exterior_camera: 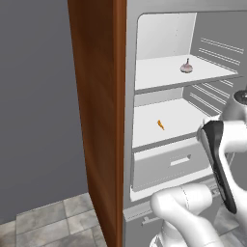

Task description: Retrieve the bottle and the shaker from the cabinet and place them next to the mixing bowl on the counter. Then add garlic from the fridge to the mixing bowl.

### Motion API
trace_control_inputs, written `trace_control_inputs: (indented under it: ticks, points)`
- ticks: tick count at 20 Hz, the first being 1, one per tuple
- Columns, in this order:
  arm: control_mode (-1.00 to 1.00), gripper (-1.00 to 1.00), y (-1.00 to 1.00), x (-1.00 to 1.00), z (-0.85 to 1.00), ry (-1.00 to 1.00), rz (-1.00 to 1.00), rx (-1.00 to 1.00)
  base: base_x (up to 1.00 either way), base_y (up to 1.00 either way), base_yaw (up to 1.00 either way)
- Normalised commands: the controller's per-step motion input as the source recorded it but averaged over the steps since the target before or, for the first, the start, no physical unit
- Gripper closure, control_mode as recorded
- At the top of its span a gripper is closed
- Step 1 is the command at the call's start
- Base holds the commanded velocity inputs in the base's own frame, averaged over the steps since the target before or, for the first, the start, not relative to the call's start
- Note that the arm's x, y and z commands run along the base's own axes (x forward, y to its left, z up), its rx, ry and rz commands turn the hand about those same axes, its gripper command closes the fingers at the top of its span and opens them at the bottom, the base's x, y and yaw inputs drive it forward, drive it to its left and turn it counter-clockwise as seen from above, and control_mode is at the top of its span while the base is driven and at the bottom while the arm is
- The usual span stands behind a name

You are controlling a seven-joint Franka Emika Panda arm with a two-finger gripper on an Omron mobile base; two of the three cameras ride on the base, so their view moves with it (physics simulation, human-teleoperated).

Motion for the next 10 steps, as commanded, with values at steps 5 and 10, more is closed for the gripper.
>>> trace_control_inputs:
  ticks: [5, 10]
  points:
    - [-1.0, -1.0, 0.21, -0.16, 1.0, -0.34, 0.09, -0.18, 0.0, 0.0, 0.0]
    - [-1.0, -1.0, 0.04, -0.22, 0.97, -0.29, 0.03, -0.02, 0.0, 0.0, 0.0]
